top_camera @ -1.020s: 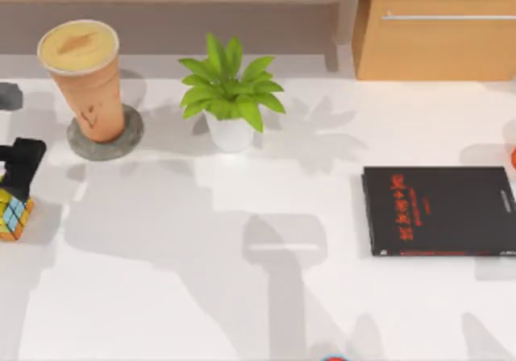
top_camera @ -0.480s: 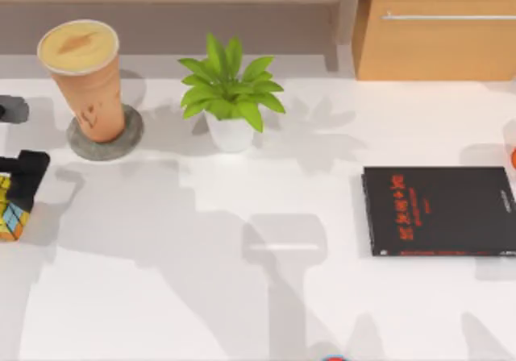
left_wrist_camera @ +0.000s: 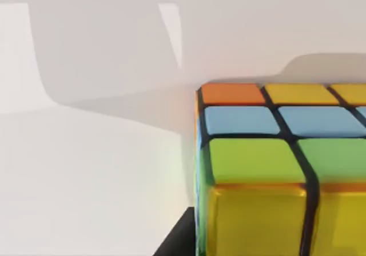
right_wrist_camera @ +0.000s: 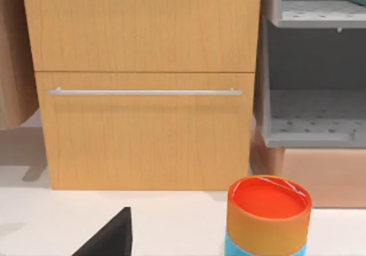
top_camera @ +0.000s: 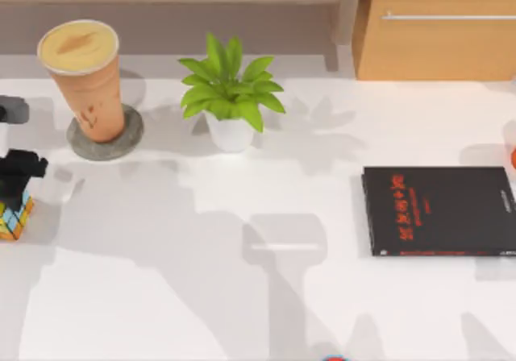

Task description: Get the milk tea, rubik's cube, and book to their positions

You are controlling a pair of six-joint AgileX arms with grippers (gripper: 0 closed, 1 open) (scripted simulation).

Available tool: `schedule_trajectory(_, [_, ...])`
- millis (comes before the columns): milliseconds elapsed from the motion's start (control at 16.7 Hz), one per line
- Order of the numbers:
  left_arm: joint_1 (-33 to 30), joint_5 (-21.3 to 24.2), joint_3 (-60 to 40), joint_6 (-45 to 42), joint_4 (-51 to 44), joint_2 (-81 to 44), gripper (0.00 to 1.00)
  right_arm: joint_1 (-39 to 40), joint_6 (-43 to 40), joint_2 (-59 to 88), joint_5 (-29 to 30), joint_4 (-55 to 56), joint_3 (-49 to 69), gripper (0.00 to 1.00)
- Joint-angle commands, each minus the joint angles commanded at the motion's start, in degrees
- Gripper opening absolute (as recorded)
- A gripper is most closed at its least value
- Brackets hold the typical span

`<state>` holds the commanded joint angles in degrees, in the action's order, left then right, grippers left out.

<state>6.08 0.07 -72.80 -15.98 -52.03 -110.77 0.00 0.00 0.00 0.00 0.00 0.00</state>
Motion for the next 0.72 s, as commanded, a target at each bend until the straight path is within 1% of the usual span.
schedule_trajectory(180, [0.0, 0.0, 0.0, 0.0, 0.0, 0.0, 0.02, 0.0, 0.0, 0.0, 0.0, 0.0, 0.0, 1.00])
schedule_trajectory(240, [0.0, 0.0, 0.0, 0.0, 0.0, 0.0, 0.00, 0.0, 0.0, 0.0, 0.0, 0.0, 0.0, 1.00])
schedule_trajectory(720, [0.0, 0.0, 0.0, -0.1, 0.0, 0.1, 0.00, 0.0, 0.0, 0.0, 0.0, 0.0, 0.0, 1.00])
